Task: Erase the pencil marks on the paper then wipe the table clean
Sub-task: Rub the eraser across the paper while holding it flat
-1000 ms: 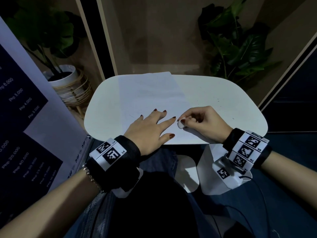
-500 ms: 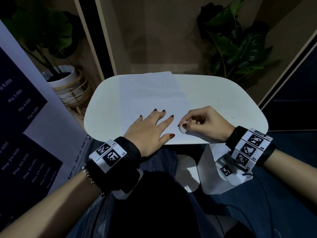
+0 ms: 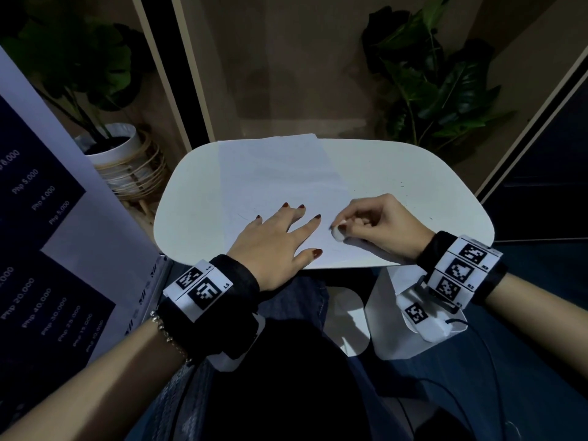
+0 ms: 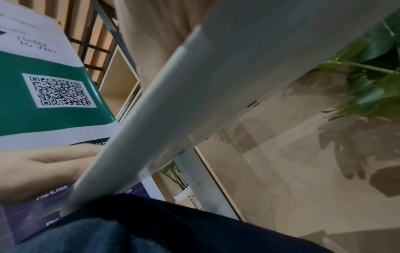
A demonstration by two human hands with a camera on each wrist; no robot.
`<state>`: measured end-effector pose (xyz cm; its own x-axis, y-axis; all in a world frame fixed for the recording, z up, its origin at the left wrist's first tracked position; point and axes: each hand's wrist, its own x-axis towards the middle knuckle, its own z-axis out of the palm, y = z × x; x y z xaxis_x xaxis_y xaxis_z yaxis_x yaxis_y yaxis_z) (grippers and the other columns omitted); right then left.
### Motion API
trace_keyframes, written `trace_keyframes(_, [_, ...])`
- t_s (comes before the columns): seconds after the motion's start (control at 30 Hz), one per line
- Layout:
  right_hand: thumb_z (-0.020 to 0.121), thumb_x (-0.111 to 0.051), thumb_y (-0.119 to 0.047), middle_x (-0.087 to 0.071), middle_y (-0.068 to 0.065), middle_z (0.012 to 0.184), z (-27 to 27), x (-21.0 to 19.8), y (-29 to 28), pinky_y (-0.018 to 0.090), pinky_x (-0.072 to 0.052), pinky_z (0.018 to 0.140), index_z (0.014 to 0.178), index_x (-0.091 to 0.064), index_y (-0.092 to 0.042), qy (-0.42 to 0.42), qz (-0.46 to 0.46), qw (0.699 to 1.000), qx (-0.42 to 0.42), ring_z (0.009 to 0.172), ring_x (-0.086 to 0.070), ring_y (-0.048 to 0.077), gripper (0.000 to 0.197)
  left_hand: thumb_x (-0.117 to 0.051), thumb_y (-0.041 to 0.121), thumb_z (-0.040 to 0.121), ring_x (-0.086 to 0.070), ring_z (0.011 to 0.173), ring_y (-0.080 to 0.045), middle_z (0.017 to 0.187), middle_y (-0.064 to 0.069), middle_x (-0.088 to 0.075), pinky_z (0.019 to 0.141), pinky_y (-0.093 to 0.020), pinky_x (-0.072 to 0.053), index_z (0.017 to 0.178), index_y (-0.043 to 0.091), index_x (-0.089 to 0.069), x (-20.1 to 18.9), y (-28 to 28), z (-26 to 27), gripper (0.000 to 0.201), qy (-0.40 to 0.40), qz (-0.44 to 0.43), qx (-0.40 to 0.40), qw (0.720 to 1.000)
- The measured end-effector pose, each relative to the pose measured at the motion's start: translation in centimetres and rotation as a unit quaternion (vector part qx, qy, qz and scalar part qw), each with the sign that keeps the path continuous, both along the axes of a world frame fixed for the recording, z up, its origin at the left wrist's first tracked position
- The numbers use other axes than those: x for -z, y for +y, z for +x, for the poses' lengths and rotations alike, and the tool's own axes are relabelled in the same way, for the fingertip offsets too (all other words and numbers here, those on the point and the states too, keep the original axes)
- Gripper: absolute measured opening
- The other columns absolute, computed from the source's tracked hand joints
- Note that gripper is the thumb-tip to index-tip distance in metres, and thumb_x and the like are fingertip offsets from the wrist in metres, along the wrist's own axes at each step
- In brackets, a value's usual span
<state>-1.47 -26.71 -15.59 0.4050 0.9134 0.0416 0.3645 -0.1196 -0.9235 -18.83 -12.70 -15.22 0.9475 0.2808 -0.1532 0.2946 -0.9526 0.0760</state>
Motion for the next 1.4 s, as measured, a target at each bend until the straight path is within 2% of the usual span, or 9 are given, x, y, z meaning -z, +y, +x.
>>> trace_keyframes(0.1, [0.088, -0.064, 0.006, -0.058, 0.006, 0.066, 0.2, -0.4, -0.1, 0.017, -0.041, 0.062, 0.089, -0.077, -0.004, -0.026, -0.021, 0.999, -0.031, 0.057, -0.042, 0.008, 0.017, -0.022, 0.055, 0.101, 0.003, 0.151, -0.016, 0.165, 0.005, 0.0, 0.12, -0.045, -0.016, 0.157, 0.035, -0.002, 0.0, 0.0, 0.0, 0.062, 0.002, 0.002, 0.002, 1.0])
trace_keyframes(0.4, [0.087, -0.063, 0.01, -0.052, 0.033, 0.074, 0.4, -0.1, -0.2, 0.02, -0.047, 0.067, 0.089, -0.076, 0.001, 0.03, -0.006, 0.999, -0.023, 0.062, -0.045, 0.014, 0.016, -0.021, 0.055, 0.101, 0.002, 0.151, -0.016, 0.165, 0.004, 0.001, 0.119, -0.045, -0.019, 0.157, 0.034, -0.001, -0.1, -0.1, 0.0, 0.063, 0.01, 0.016, 0.003, 1.0])
trace_keyframes(0.5, [0.089, -0.06, 0.012, -0.056, 0.026, 0.075, -0.2, 0.4, 0.1, 0.02, -0.053, 0.074, 0.092, -0.071, 0.009, 0.09, 0.047, 0.994, 0.029, 0.072, -0.055, 0.021, 0.011, -0.02, 0.057, 0.101, 0.001, 0.151, -0.017, 0.165, 0.004, 0.0, 0.118, -0.045, -0.02, 0.157, 0.034, 0.0, 0.0, 0.0, 0.0, 0.063, 0.008, 0.022, 0.003, 1.0])
trace_keyframes(0.63, [0.086, -0.065, 0.009, -0.059, 0.009, 0.069, 0.9, -0.5, -0.3, 0.017, -0.038, 0.063, 0.089, -0.077, -0.001, -0.029, -0.029, 0.997, -0.06, 0.058, -0.042, 0.007, 0.015, -0.021, 0.057, 0.101, 0.002, 0.151, -0.016, 0.165, 0.005, 0.001, 0.119, -0.045, -0.018, 0.157, 0.035, 0.0, -0.1, -0.1, 0.0, 0.064, 0.013, 0.018, 0.005, 1.0])
trace_keyframes(0.77, [0.09, -0.063, 0.007, -0.056, 0.028, 0.072, 0.2, 0.0, -0.2, 0.017, -0.049, 0.068, 0.092, -0.074, 0.003, 0.021, 0.031, 0.999, 0.014, 0.066, -0.051, 0.015, 0.011, -0.02, 0.058, 0.1, 0.004, 0.151, -0.016, 0.165, 0.005, 0.002, 0.119, -0.046, -0.018, 0.156, 0.035, 0.001, -0.1, -0.1, 0.0, 0.064, 0.012, 0.017, 0.003, 1.0])
trace_keyframes(0.93, [0.086, -0.066, 0.009, -0.059, 0.005, 0.068, 1.3, -0.5, -0.5, 0.018, -0.038, 0.064, 0.09, -0.076, 0.001, -0.036, -0.045, 0.996, -0.073, 0.059, -0.04, 0.009, 0.013, -0.02, 0.059, 0.099, 0.004, 0.151, -0.016, 0.165, 0.006, 0.002, 0.119, -0.046, -0.019, 0.156, 0.036, 0.001, -0.1, -0.1, 0.1, 0.065, 0.018, 0.022, 0.003, 1.0])
trace_keyframes(1.07, [0.088, -0.064, 0.007, -0.059, 0.025, 0.075, 0.5, 0.3, -0.2, 0.018, -0.048, 0.068, 0.091, -0.075, 0.001, 0.015, 0.026, 0.999, 0.025, 0.067, -0.051, 0.014, 0.013, -0.019, 0.059, 0.099, 0.004, 0.151, -0.016, 0.165, 0.005, 0.002, 0.118, -0.047, -0.02, 0.156, 0.036, 0.001, 0.0, 0.0, 0.1, 0.065, 0.014, 0.023, 0.003, 1.0])
trace_keyframes(1.23, [0.086, -0.065, 0.011, -0.05, 0.025, 0.075, 1.2, -0.6, -0.9, 0.015, -0.046, 0.064, 0.09, -0.075, 0.006, 0.016, -0.031, 0.998, -0.047, 0.059, -0.042, 0.012, 0.012, -0.02, 0.06, 0.098, 0.003, 0.151, -0.016, 0.164, 0.005, 0.001, 0.118, -0.047, -0.019, 0.156, 0.036, 0.001, 0.0, 0.0, 0.1, 0.066, 0.014, 0.026, 0.005, 1.0])
trace_keyframes(1.4, [0.088, -0.064, 0.01, -0.056, 0.013, 0.068, 0.7, 0.6, -0.4, 0.018, -0.05, 0.068, 0.092, -0.073, 0.007, 0.06, 0.035, 0.997, 0.046, 0.06, -0.051, 0.01, 0.01, -0.02, 0.06, 0.099, 0.003, 0.151, -0.017, 0.164, 0.004, 0.001, 0.118, -0.047, -0.02, 0.156, 0.036, 0.001, 0.3, 0.1, 0.0, 0.065, 0.008, 0.03, 0.007, 1.0])
